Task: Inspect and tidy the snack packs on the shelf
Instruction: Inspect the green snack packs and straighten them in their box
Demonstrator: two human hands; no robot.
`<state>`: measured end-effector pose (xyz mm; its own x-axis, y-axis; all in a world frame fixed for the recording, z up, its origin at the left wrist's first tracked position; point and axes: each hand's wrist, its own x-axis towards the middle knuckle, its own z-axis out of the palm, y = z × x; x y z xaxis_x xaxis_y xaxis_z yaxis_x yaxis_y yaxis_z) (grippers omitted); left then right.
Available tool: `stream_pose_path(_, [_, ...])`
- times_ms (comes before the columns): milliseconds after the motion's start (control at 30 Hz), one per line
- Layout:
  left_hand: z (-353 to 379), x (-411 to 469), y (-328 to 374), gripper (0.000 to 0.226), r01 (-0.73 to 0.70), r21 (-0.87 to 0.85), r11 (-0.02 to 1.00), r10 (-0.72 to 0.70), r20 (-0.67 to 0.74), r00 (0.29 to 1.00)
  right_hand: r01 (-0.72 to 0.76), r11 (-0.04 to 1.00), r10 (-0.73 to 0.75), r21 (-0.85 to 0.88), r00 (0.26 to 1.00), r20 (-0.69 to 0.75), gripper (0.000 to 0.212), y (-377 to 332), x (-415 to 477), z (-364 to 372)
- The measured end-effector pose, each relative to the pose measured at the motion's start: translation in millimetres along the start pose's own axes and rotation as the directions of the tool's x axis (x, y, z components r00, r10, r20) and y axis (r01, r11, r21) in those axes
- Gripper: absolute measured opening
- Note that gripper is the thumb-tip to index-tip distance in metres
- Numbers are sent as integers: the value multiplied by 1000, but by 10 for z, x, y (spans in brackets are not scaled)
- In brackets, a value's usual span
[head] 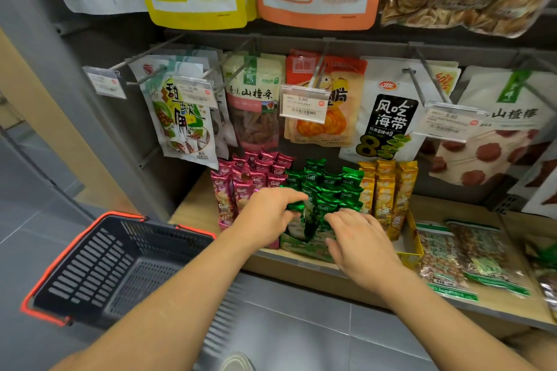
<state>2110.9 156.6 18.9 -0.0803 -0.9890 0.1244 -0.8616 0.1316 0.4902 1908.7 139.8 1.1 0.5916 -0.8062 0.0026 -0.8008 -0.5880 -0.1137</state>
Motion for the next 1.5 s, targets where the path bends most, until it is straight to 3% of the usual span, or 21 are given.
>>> stream_pose_path(133, [287,16,-62,44,96,19,995,-97,128,987,-66,976,64,206,998,15,42,51,88,-107])
stream_pose_path(233, [422,40,-71,34,109,-1,994,-108,136,985,-122,921,140,371,990,-23,32,87,217,-219])
stream_pose_path(367, [468,118,-30,40,-42,270,962,14,104,994,-166,870,258,465,956,-142,22,59,584,-360])
stream_pose_path(467, [447,134,37,37,-91,444,891,30,141,990,-216,898,267,384,960,-84,29,-8,889,-360])
stream_pose_path(600, [404,151,47,23,-68,444,894,-2,154,988,-339,934,331,110,940,86,34,-106,1121,-222])
stream_pose_path(767, [331,146,-28,18,56,377,924,-97,89,991,-327,942,329,68,944,-15,22,-146,1147,-60])
stream_pose_path(900, [331,159,-71,18,89,342,935,-113,51,992,-222,949,264,221,947,-181,14,-146,1023,-92])
stream_pose_path(967, [362,164,-69,21,50,373,927,-79,63,995,-106,921,237,375,916,-323,5,-155,919,-177])
stream_pose_path(1067, [398,163,-61,26,28,338,941,-62,90,994,72,889,182,452,851,-493,8,-207,710,-343])
stream_pose_path(1200, [392,151,-97,45,52,191,980,-81,147,986,369,865,30,340,638,-769,12,-164,299,-588])
stream_pose_path(1367, [226,122,-25,52,114,51,992,-120,151,981,508,842,-56,180,414,-909,12,-30,-175,-1070])
stream_pose_path(1433, [84,113,53,44,131,48,990,-134,81,988,506,821,17,265,443,-896,16,3,-329,-1155])
stream_pose_path(1500, [-84,98,162,31,164,4,986,-164,10,986,439,733,192,520,600,-777,17,13,-441,-1131])
